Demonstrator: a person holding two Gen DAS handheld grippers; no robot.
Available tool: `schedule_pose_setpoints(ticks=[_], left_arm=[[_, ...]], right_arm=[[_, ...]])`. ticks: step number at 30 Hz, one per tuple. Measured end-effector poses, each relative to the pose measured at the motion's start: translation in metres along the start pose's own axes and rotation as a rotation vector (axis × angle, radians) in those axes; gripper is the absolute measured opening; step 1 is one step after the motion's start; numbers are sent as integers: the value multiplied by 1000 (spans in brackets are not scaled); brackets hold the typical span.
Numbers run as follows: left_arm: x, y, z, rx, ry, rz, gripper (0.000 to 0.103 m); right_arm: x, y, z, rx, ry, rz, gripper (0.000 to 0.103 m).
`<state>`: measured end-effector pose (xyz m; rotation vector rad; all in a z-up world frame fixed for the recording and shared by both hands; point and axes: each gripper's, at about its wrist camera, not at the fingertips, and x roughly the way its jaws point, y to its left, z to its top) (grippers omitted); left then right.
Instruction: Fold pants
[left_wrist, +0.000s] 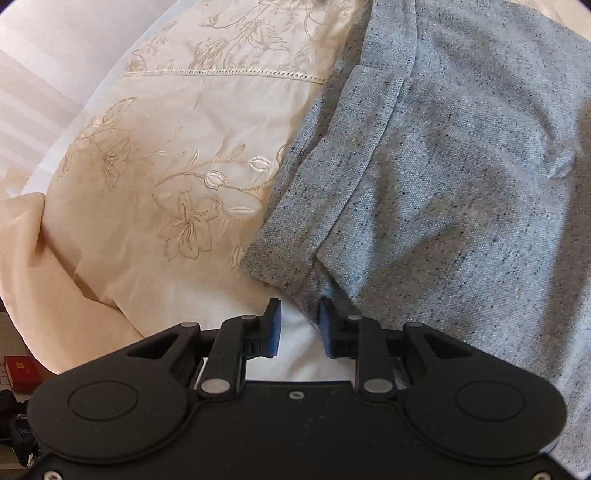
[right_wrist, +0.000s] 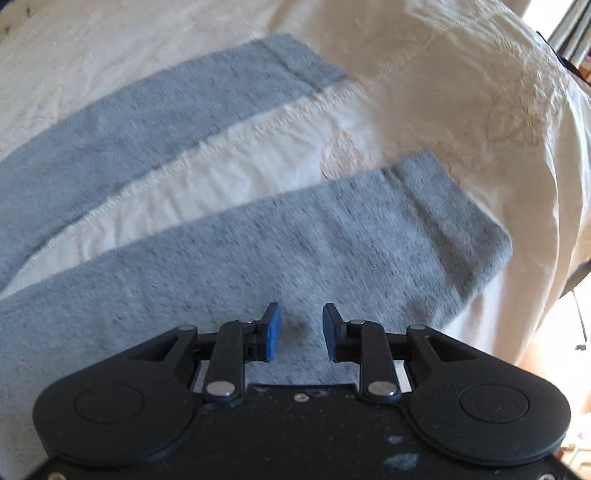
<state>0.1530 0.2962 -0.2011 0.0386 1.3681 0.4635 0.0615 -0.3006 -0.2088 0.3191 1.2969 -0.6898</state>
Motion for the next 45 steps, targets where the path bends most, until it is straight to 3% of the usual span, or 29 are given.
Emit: schedule_pose_setpoints(ticks=[4, 8, 13, 17, 22, 28, 34, 39, 45], left_arm=[[-34, 6, 16, -35, -41, -16, 33], [-85, -11, 42, 11, -160, -65, 33], [-144, -55, 90, 77, -290, -161, 33], [-189, -92, 126, 91, -380, -211, 34], [-229, -132, 153, 66, -433, -264, 34], [-223, -185, 147, 72, -369, -289, 34], [-197, -239, 128, 189, -273, -220, 34], [-184, -252, 118, 206, -205, -182, 34], [-178, -246, 113, 186, -178, -141, 34]], right_arm=[[4, -25, -2, 92, 41, -61, 26], [-24, -31, 9, 118, -15, -46, 27], [-62, -16, 49, 106, -93, 69, 27], [-82, 8, 101, 61, -147, 164, 27], [-86, 39, 165, 29, -190, 267, 28], [-59, 56, 229, -7, -177, 305, 28], [-9, 49, 273, 10, -91, 306, 29], [31, 45, 305, 92, -38, 317, 29], [62, 69, 342, 160, -39, 300, 30]])
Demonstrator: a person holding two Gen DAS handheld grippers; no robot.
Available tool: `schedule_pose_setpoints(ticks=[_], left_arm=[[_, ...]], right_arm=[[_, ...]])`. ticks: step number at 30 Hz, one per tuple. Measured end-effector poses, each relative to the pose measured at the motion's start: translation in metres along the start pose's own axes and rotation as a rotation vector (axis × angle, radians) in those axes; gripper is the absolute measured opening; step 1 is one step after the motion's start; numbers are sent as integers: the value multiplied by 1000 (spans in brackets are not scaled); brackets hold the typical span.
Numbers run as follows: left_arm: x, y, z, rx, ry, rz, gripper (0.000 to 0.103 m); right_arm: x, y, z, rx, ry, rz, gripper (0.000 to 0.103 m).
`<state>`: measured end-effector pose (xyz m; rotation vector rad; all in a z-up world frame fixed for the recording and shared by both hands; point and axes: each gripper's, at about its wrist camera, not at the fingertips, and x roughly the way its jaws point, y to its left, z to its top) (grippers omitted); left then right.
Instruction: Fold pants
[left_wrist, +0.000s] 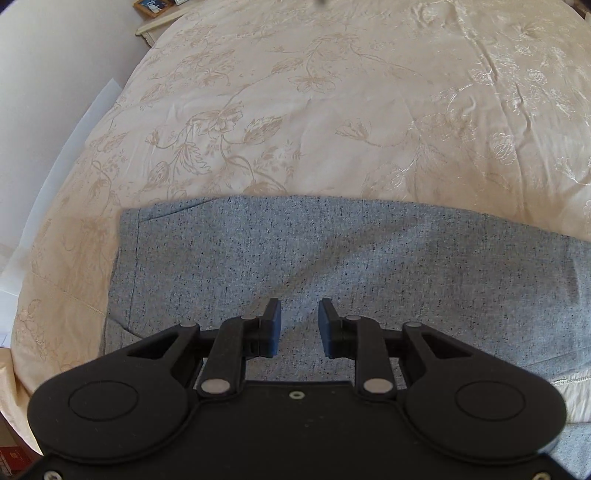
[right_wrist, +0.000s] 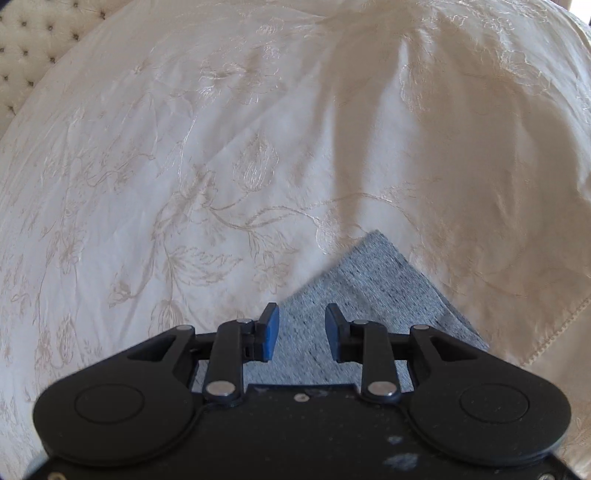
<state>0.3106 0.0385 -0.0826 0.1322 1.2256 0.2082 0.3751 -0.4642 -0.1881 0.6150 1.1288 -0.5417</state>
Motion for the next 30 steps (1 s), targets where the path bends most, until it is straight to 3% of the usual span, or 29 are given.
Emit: schedule_pose_setpoints(ticks=[4, 9, 10, 12, 21, 24, 30], left_arm=[[6, 7, 0, -29, 19, 26, 34], [22, 15, 10, -29, 38, 27, 34], [27, 17, 14, -30, 43, 22, 34], [37, 23, 23, -38, 57, 5, 34], [96, 66, 85, -168, 158, -122, 34], [114, 81, 105, -216, 176, -119, 34], [145, 94, 135, -235, 199, -58, 44]], right_arm=[[24, 15, 11, 58, -25, -32, 34], [58, 16, 5, 75, 94, -151, 35], [57, 11, -1, 92, 92, -140, 29], [50, -5, -12, 133, 93, -87, 0], [-15, -62, -73, 185, 70, 4, 1], [-27, -72, -91, 192, 73, 1, 1], [-33, -74, -109, 160, 73, -19, 2]])
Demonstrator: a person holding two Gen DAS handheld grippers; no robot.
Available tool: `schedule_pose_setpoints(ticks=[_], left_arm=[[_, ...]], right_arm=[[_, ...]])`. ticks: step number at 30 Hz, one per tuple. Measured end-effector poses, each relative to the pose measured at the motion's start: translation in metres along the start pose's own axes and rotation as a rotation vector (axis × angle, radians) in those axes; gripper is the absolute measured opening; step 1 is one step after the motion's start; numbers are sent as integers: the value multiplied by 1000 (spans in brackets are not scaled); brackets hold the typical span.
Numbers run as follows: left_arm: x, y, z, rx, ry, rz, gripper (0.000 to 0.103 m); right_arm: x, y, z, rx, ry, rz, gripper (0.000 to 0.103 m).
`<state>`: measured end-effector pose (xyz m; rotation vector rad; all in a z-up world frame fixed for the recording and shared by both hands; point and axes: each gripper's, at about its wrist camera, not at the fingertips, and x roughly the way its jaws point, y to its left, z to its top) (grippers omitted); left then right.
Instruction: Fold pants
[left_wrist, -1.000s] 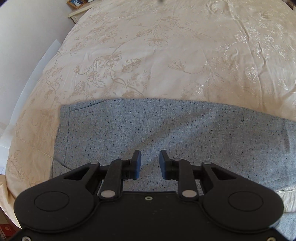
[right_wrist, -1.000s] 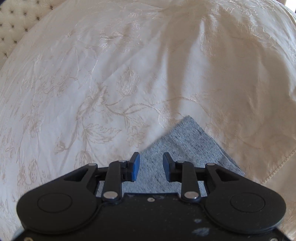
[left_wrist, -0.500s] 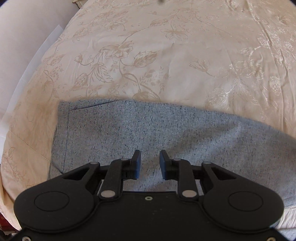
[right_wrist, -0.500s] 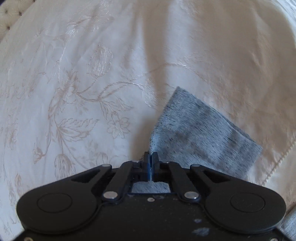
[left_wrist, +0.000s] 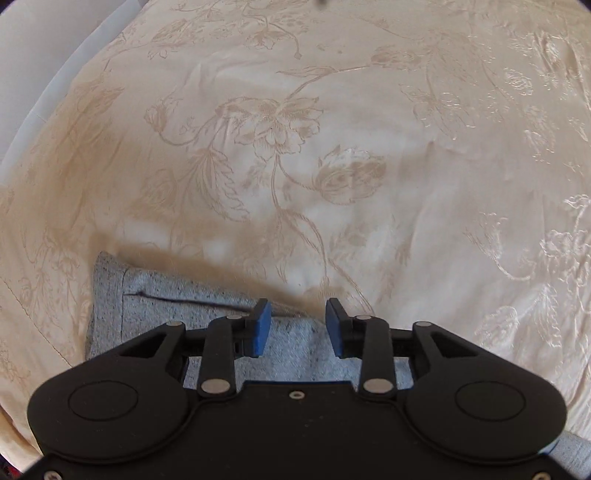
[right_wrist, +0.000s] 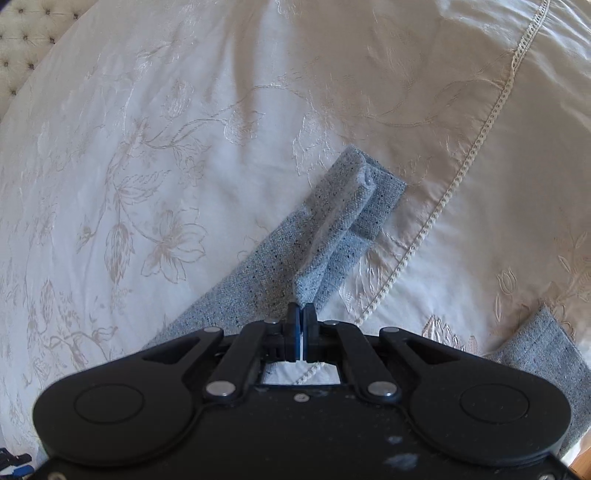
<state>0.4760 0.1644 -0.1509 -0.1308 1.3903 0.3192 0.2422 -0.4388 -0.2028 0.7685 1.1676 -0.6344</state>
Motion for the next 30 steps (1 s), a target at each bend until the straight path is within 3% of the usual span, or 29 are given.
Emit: schedule_pose_setpoints(ticks=[6, 13, 14, 16, 18, 20, 30], left_arm=[[41, 1, 13, -13, 137, 36, 48], [67, -11, 11, 22, 202, 122, 53], [68, -12, 12, 19, 206, 128, 52], [65, -7, 14, -43, 210, 87, 34], [56, 3, 13, -102, 189, 48, 18], [40, 10, 10, -90, 136, 29, 5], [-74, 68, -47, -78, -83, -143, 4]], right_arm=[[-5, 6, 1, -23, -17, 0, 2], [-2, 7, 7, -11, -10, 7, 2], [-1, 8, 6, -14, -11, 7, 2], [0, 10, 7, -14, -13, 9, 2], [1, 11, 8, -10, -17, 13, 2], [-2, 12, 10, -6, -30, 22, 2], [-67, 0, 4, -20, -134, 94, 2]])
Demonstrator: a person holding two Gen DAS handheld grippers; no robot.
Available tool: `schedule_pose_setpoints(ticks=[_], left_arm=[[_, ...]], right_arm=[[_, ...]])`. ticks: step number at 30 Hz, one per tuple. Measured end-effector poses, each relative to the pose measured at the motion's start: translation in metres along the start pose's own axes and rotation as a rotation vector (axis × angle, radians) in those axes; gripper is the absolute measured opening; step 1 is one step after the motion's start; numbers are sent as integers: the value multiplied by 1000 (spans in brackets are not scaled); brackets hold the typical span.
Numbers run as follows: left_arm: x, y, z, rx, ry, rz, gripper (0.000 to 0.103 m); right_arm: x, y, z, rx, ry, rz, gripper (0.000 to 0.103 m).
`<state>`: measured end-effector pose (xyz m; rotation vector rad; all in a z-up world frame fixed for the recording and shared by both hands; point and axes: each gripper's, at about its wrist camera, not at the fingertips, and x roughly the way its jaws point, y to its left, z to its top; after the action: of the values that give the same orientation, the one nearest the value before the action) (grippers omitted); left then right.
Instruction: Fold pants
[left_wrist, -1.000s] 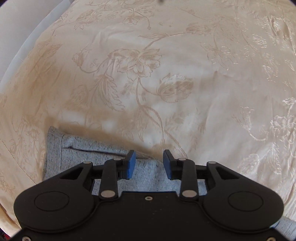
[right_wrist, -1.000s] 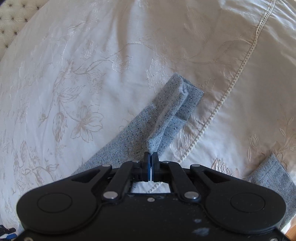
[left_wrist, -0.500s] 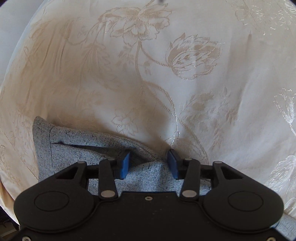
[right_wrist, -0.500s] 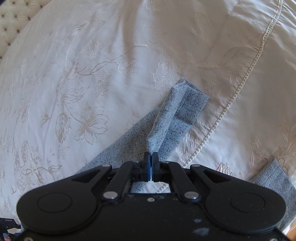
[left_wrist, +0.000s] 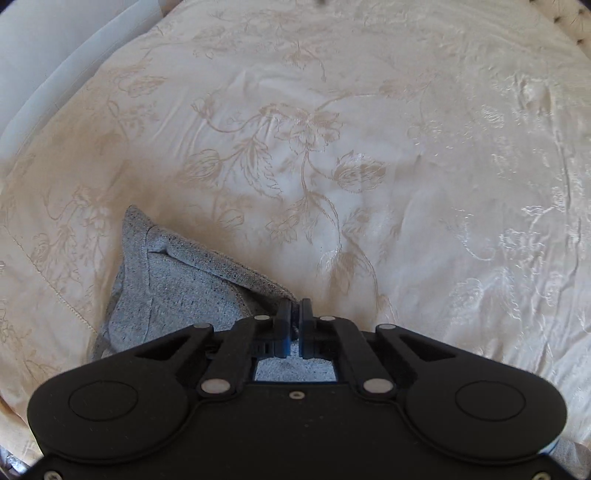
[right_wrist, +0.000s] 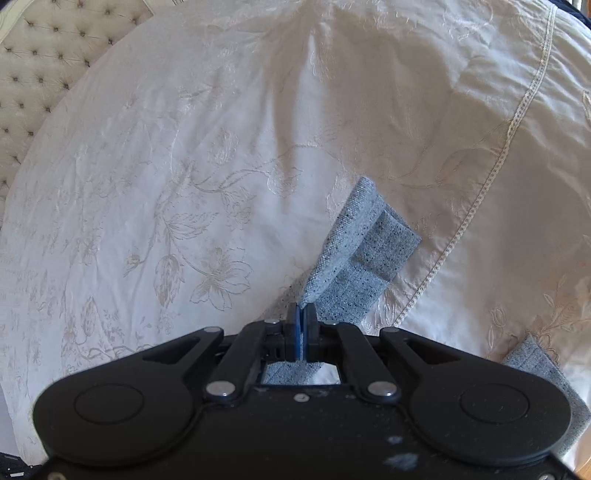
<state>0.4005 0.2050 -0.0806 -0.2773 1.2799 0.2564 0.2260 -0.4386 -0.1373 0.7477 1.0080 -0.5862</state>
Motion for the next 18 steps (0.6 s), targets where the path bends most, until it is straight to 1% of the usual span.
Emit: schedule_pose_setpoints(ticks=[3, 5, 8, 10, 13, 15, 18], left_arm=[[-34, 17, -23, -13, -42, -47, 4], [-55, 28, -47, -22, -67, -74, 4], [-73, 47, -77, -27, -88, -102, 4], [-81, 57, -100, -22, -91, -101, 4], [-86, 72, -136, -8, -76, -84, 4], [-85, 83, -158, 0, -47, -69, 4], [-72, 98, -189, 8, 10, -46, 4]], right_arm=[[-25, -11, -7, -3, -25, 1, 2], [-42, -22, -14, -2, -37, 0, 2], [-66, -38, -25, -8, -49, -8, 2], [-80, -49, -35, -11, -51, -23, 2], [-98, -68, -53, 0, -50, -45, 2], [-106, -80, -66, 14, -44, -65, 2], [-112, -98, -91, 41, -26, -100, 2]])
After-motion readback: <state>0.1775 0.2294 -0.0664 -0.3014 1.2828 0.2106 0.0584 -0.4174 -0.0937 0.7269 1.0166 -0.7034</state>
